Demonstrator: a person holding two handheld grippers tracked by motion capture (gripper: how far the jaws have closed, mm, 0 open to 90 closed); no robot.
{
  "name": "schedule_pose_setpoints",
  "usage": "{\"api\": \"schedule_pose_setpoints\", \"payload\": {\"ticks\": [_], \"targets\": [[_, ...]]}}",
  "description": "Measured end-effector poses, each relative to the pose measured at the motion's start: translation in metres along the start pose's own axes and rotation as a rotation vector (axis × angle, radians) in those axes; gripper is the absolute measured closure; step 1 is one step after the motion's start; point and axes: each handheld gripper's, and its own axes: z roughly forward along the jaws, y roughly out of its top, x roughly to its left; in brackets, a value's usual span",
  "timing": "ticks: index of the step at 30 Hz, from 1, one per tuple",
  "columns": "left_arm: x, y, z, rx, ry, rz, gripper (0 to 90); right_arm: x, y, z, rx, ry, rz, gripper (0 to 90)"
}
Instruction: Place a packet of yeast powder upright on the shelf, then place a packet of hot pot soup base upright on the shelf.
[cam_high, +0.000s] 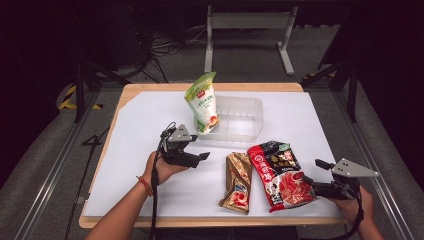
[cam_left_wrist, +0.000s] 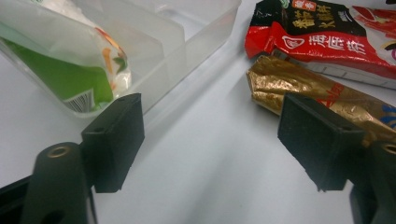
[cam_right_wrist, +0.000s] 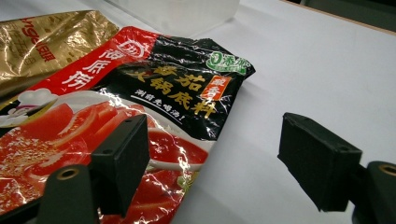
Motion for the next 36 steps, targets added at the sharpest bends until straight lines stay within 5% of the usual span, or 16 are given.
{"api": "schedule_pose_setpoints", "payload": {"ticks": [15,21,30,36], "targets": [[-0.008,-0.016,0.015,0.033,-0.078,-0.043,17.3,0.005,0.0,0.007,0.026,0.017,-0.019,27.1],[-0.015,-0.008,0.033,0.054,-0.136,-0.032,17.7,0.008,-0.002,0.004,0.029,0.014,-0.031,27.0],[-0.017,0.005,0.064,0.069,-0.249,-0.088,17.9,0.009,-0.003,0.003,0.029,0.009,-0.031,26.3],[-0.022,0.01,0.08,0.086,-0.27,-0.077,18.2,0.01,-0.003,0.006,0.043,0.008,-0.042,25.5]]}}
